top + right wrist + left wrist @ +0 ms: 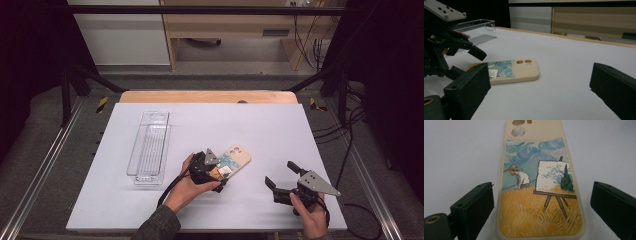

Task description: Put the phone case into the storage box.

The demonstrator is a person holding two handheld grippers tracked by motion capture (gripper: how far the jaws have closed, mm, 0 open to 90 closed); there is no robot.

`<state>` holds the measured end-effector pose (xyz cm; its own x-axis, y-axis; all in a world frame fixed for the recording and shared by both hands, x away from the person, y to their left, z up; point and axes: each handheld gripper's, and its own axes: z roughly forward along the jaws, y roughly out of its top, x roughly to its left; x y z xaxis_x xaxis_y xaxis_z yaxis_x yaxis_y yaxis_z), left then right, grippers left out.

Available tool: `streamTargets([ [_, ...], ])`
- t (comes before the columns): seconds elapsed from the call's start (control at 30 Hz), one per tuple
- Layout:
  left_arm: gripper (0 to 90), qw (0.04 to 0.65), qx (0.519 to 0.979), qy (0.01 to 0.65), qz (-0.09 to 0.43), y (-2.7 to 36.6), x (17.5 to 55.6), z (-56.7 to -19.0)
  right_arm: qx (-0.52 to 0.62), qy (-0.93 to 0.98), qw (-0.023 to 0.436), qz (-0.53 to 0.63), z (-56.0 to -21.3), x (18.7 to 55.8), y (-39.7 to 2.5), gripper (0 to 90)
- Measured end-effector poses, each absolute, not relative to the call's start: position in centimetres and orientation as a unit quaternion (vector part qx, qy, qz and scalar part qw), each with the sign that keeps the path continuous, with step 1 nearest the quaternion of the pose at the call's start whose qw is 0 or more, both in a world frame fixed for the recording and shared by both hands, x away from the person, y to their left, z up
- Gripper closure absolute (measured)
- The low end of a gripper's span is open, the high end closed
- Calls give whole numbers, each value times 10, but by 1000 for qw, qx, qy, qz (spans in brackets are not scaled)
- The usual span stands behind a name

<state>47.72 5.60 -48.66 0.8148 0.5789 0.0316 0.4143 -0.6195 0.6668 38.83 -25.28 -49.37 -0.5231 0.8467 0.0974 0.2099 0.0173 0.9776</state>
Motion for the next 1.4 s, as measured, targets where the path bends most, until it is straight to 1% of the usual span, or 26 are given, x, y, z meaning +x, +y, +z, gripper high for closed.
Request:
streamTargets([
  [0.43,49,324,895,283,120,54,478,-492,402,658,274,574,-494,388,-252,31],
  [0.8,68,322,894,290,114,52,483,-497,401,657,273,576,-494,389,-253,31],
  [0.97,102,321,894,289,120,50,482,-496,402,658,271,576,-495,389,-252,31],
  [1.17,112,325,890,296,125,50,478,-496,396,661,268,578,-495,389,-249,33],
  [1.4,117,339,886,284,141,49,472,-489,399,657,270,579,-494,388,-249,35],
])
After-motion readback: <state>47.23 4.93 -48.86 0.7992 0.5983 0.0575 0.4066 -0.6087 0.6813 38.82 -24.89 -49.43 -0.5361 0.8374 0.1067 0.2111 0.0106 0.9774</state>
